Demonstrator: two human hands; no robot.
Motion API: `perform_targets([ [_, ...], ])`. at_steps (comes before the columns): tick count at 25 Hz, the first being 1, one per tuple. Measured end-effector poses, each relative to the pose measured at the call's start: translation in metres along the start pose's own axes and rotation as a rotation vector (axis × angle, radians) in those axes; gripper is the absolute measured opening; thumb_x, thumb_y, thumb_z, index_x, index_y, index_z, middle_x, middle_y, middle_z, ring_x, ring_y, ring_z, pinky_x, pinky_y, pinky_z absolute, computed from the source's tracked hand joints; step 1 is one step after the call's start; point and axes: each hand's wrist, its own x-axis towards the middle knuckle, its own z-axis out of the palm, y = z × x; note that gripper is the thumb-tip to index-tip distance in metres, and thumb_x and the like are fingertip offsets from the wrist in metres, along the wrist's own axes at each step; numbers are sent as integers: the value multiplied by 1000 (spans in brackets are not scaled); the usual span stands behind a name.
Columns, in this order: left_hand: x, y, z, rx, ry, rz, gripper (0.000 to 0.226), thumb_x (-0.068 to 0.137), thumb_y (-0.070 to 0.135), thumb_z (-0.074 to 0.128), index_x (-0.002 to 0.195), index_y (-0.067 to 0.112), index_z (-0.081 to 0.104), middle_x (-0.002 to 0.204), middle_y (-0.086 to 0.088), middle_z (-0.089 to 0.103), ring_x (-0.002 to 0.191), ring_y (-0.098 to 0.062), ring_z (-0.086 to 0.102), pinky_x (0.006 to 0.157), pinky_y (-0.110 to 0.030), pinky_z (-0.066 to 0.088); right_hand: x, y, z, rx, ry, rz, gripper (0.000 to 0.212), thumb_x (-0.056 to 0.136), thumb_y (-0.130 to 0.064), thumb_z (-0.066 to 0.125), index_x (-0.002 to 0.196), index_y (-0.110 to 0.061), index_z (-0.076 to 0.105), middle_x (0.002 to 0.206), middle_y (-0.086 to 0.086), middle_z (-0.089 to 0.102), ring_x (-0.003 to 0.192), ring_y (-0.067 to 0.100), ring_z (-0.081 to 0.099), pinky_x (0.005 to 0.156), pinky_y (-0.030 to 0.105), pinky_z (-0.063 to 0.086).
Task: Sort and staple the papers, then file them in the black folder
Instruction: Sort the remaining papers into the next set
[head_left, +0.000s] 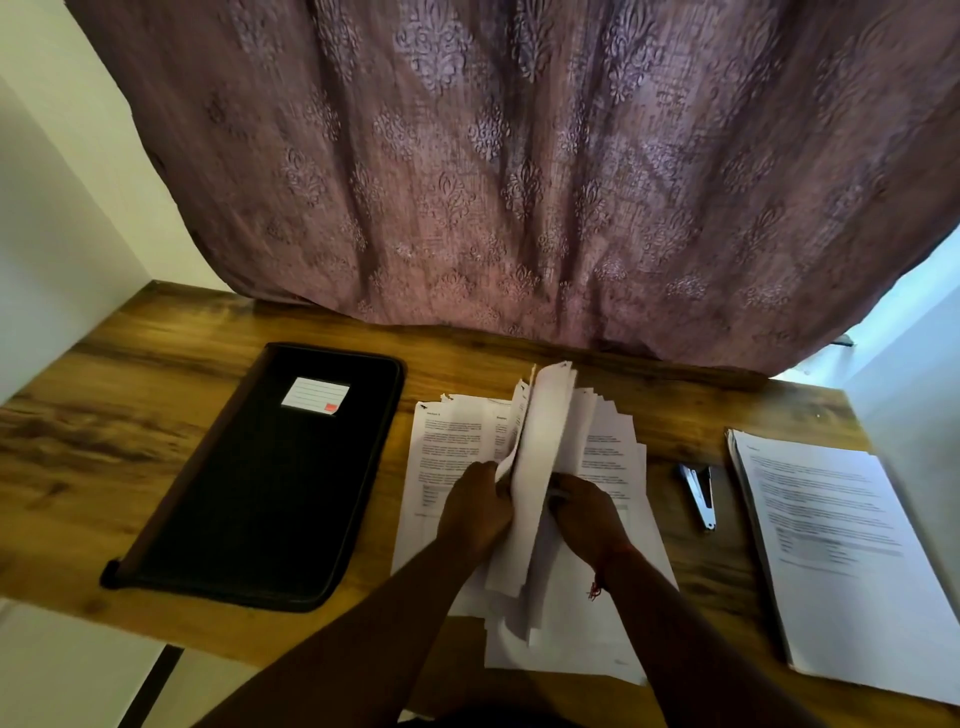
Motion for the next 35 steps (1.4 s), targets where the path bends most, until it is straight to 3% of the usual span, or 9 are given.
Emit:
perform_targets([
  [6, 13, 1, -6, -269, -220, -169, 26, 97, 34, 53, 119, 23, 60, 110, -1, 66, 102, -20, 64, 98, -42, 52, -2, -9, -2, 54, -7, -14, 31, 99, -11, 49, 124, -20, 64, 133, 4, 58, 125, 26, 51, 109, 37, 39],
  [11, 4, 13, -11, -289, -397, -192, 35, 98, 22, 50, 127, 6, 59, 123, -10, 64, 115, -28, 62, 91, -31, 52, -5, -22, -2, 35, -19, -58, 26, 101, -21, 50, 122, -20, 64, 122, 3, 65, 113, 25, 60, 104, 41, 45],
  [15, -3, 14, -5, -453, -147, -221, 20, 99, 21, 50, 109, 19, 67, 108, -6, 69, 104, -28, 65, 94, -41, 54, -10, -19, -6, 27, 47, -77, 33, 99, -9, 48, 127, -19, 62, 135, 3, 58, 128, 26, 50, 111, 35, 34],
  [17, -8, 17, -11, -387, -15, -149, 10, 97, 22, 56, 95, 28, 63, 96, 3, 67, 95, -19, 65, 83, -33, 56, -12, -17, -8, 16, 54, -84, 33, 99, -9, 48, 126, -20, 63, 137, 3, 55, 130, 26, 47, 111, 35, 33],
  [19, -13, 20, -23, -231, 133, -50, 8, 96, 25, 60, 102, 26, 64, 97, 8, 65, 95, -14, 64, 73, -20, 49, -13, -16, -8, -3, 35, -98, 32, 99, -11, 48, 126, -21, 62, 137, 2, 54, 130, 26, 47, 110, 35, 35],
  [23, -21, 39, -57, -36, 271, 90, 31, 95, 26, 59, 126, 20, 59, 122, 2, 63, 109, -20, 64, 83, -29, 56, -15, -16, -3, -33, -15, -99, 34, 99, -11, 47, 128, -20, 60, 138, 4, 53, 130, 26, 47, 110, 34, 37],
  [27, -40, 74, -103, 178, 375, 311, 34, 99, 24, 52, 131, 15, 50, 133, -3, 54, 114, -21, 59, 90, -25, 49, -17, -13, -3, -28, -27, -79, 33, 98, -10, 48, 126, -22, 62, 141, 4, 50, 134, 27, 42, 112, 38, 34],
  [31, -68, 106, -129, 166, 463, 546, 39, 94, 17, 61, 130, 8, 49, 135, -10, 54, 111, -28, 61, 82, -28, 53, -21, -14, -8, 67, -13, -56, 29, 98, -12, 50, 120, -23, 64, 137, 4, 54, 125, 26, 49, 108, 38, 39],
  [35, -71, 122, -143, -168, 504, 597, 28, 99, 10, 54, 126, 10, 52, 126, -3, 57, 108, -7, 53, 91, -20, 47, -29, -11, -21, 208, 46, -121, 16, 97, -18, 54, 111, -19, 62, 114, 2, 64, 110, 23, 59, 102, 36, 46],
])
